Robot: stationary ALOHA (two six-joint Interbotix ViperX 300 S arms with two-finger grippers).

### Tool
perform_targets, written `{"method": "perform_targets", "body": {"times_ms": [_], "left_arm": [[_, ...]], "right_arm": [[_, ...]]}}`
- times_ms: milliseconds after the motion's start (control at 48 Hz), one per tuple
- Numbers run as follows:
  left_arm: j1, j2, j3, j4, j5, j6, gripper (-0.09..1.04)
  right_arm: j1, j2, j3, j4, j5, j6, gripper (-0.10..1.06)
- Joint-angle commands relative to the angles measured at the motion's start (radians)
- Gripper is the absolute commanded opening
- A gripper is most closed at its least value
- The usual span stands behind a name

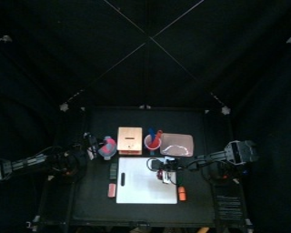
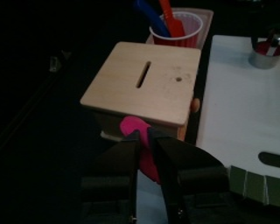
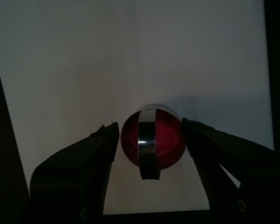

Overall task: Get the cutter from the drawer then cut the dough then place the extra dough in the bowl
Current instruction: Place the extra dough in the bowl

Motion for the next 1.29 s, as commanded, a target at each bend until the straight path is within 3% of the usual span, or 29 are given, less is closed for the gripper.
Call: {"method": "perform_targets", "body": {"times_ms": [21, 167, 479, 833, 1104, 1292], "left_arm": [[0.006, 0.041, -0.009, 0.002, -0.011, -0.003, 0.57], [0.025, 0.075, -0.008, -0.043, -0.029, -0.02, 0.64], [0.054, 0.078, 0.014, -0.235, -0.034, -0.046, 0.96], [0.038, 0.078, -0.015, -0.239, -0.049, -0.04, 0.97], [-0.169, 0.094, -0.048, -0.117, -0.158, -0.034, 0.96], [-0.321, 0.132, -0.037, -0.009, -0.373, -0.04, 0.96]], "right_arm": [[0.002, -0.018, -0.009, 0.002, -0.009, 0.0, 0.92], [0.002, -0.018, -0.009, 0.008, -0.009, 0.002, 0.92], [0.002, -0.018, -0.015, 0.012, -0.008, 0.0, 0.92], [0.002, -0.018, -0.023, 0.011, -0.006, 0.0, 0.92], [-0.006, -0.034, -0.077, -0.011, -0.029, -0.008, 0.91], [-0.008, -0.092, -0.054, -0.078, -0.196, -0.014, 0.91]]}}
